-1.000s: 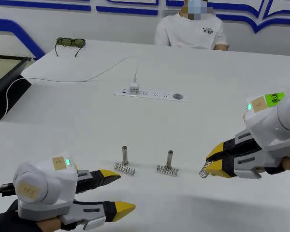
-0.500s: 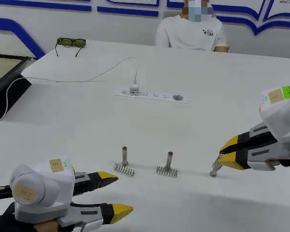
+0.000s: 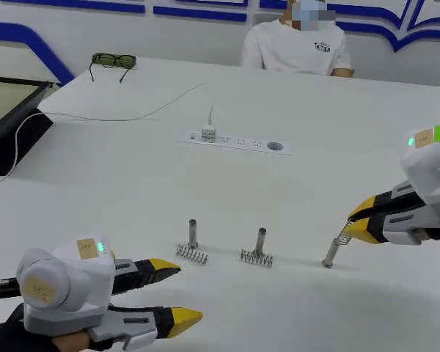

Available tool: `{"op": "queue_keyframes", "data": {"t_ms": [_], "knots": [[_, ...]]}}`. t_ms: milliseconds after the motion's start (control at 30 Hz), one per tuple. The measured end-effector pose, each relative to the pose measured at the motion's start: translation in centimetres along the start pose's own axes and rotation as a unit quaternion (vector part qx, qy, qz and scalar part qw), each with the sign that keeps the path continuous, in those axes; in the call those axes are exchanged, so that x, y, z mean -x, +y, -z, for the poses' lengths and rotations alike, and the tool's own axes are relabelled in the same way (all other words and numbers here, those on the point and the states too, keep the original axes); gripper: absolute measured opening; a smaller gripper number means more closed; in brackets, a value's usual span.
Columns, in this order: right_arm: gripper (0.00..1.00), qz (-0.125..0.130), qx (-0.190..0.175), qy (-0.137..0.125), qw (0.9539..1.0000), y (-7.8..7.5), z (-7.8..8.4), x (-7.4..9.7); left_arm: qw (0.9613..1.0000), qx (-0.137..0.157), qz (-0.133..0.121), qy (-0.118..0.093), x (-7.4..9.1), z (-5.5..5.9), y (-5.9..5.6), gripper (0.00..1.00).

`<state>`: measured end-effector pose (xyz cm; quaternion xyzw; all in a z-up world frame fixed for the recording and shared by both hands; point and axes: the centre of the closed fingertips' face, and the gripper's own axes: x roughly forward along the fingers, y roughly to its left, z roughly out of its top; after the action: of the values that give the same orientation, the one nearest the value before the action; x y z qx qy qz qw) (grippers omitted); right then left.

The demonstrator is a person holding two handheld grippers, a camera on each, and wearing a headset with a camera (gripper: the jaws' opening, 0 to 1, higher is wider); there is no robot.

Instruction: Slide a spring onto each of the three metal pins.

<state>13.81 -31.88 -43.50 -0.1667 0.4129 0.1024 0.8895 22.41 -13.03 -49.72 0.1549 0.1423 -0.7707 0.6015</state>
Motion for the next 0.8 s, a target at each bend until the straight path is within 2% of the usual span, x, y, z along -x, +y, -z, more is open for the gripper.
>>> {"op": "queue_keyframes", "data": {"t_ms": [300, 533, 800], "knots": [[0.12, -0.008, -0.012, 0.007, 0.9999, -0.6, 0.3, -1.2, 1.0000, 0.003, -0.003, 0.001, 0.0, 0.1, 0.1, 0.45], [0.12, -0.011, -0.016, 0.015, 0.9997, -0.7, 0.8, -1.6, 1.0000, 0.004, -0.005, 0.004, 0.1, 0.3, 0.1, 0.45], [0.12, -0.021, -0.026, 0.023, 0.9992, -0.7, 1.5, -2.8, 1.0000, 0.006, -0.004, 0.003, 0.0, 0.3, 0.1, 0.45]]}}
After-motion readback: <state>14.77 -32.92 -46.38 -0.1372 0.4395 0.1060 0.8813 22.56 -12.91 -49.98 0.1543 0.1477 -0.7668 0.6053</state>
